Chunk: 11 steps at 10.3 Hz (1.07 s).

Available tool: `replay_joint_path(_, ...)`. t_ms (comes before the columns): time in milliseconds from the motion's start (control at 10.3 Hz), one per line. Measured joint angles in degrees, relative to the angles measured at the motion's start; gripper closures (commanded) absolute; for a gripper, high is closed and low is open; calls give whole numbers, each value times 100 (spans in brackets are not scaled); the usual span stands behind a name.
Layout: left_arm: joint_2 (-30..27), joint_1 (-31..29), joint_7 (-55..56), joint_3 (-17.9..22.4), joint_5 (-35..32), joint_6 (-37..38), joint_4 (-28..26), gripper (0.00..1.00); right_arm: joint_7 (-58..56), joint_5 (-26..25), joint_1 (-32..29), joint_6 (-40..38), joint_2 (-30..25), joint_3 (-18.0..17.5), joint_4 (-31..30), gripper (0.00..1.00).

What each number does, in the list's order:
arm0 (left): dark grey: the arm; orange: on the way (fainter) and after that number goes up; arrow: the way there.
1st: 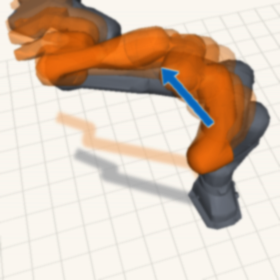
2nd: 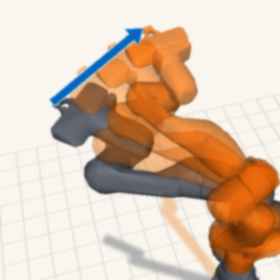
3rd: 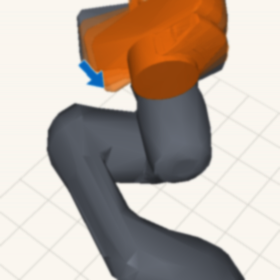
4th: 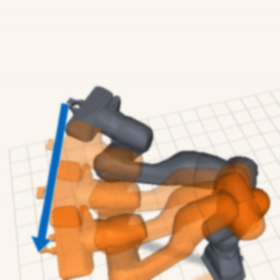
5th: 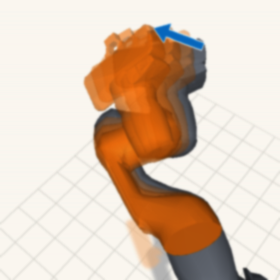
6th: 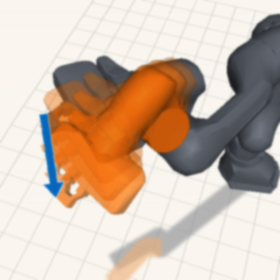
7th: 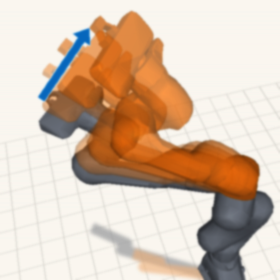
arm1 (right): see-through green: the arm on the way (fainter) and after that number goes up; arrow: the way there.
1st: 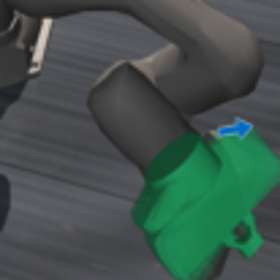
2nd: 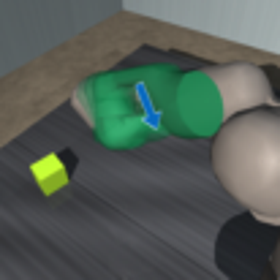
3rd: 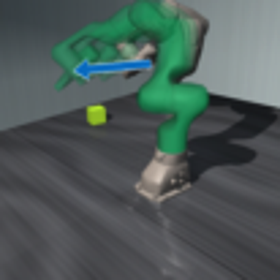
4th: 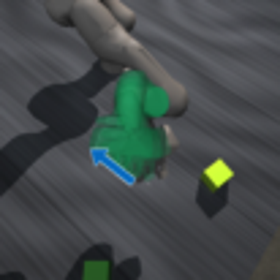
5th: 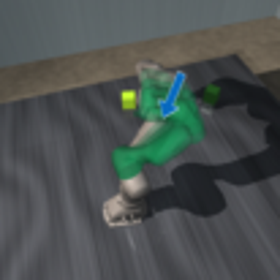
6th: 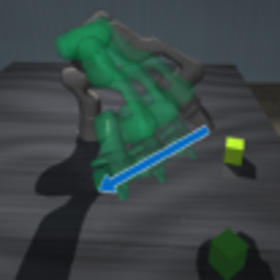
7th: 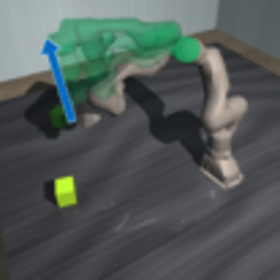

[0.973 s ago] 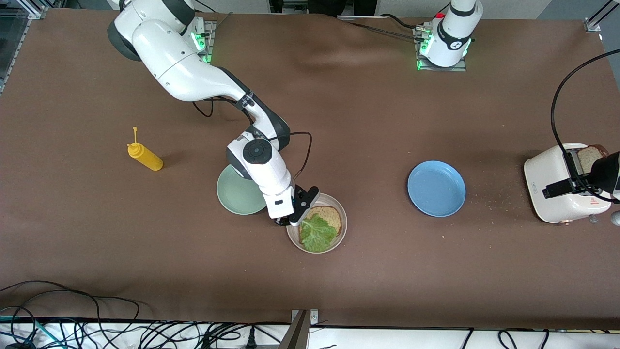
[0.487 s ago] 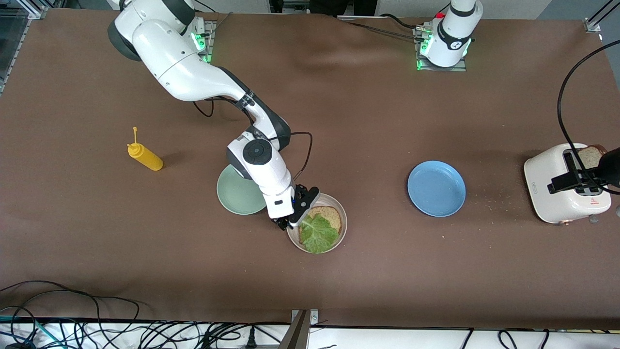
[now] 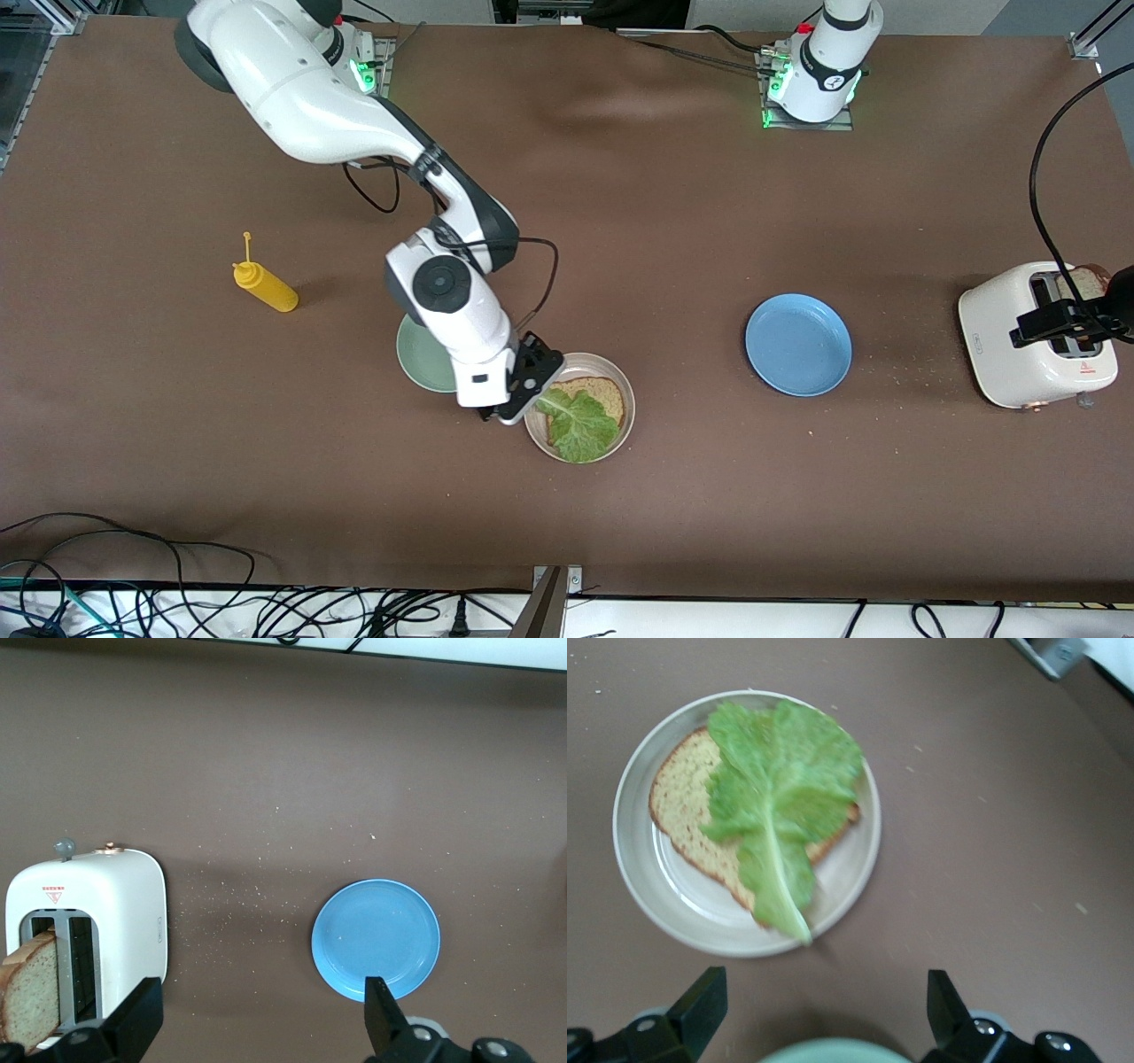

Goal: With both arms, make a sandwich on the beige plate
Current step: 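Move the right gripper back toward the yellow squeeze bottle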

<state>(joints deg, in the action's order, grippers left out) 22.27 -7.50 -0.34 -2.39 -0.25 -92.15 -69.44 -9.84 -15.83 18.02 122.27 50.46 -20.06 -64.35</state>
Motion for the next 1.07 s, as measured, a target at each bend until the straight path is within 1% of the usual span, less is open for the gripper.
replay_joint_path(292,-2,-2,-7,5,0,2,-1,0,62,194,-488,-1968,-983,12,1,0)
replay_joint_path(389,-2,-2,-8,6,0,2,-2,0,208,197,-605,-2490,-1225,50,-3,0)
replay_joint_path(487,-2,-1,-9,5,0,4,-5,0,337,199,-668,-2940,-1444,177,-10,0)
replay_joint_path(681,2,-1,-9,6,0,7,-20,0,383,204,-698,-3719,-1905,651,-148,0)
replay_joint_path(779,3,-3,-10,7,0,7,-25,0,384,230,-709,-4019,-2197,912,-389,0)
replay_joint_path(876,3,-3,-10,8,0,7,-29,0,384,275,-719,-4148,-2546,1174,-784,0)
replay_joint_path(1071,1,-1,-10,6,0,7,-33,0,378,353,-725,-4053,-3292,1700,-1800,0)
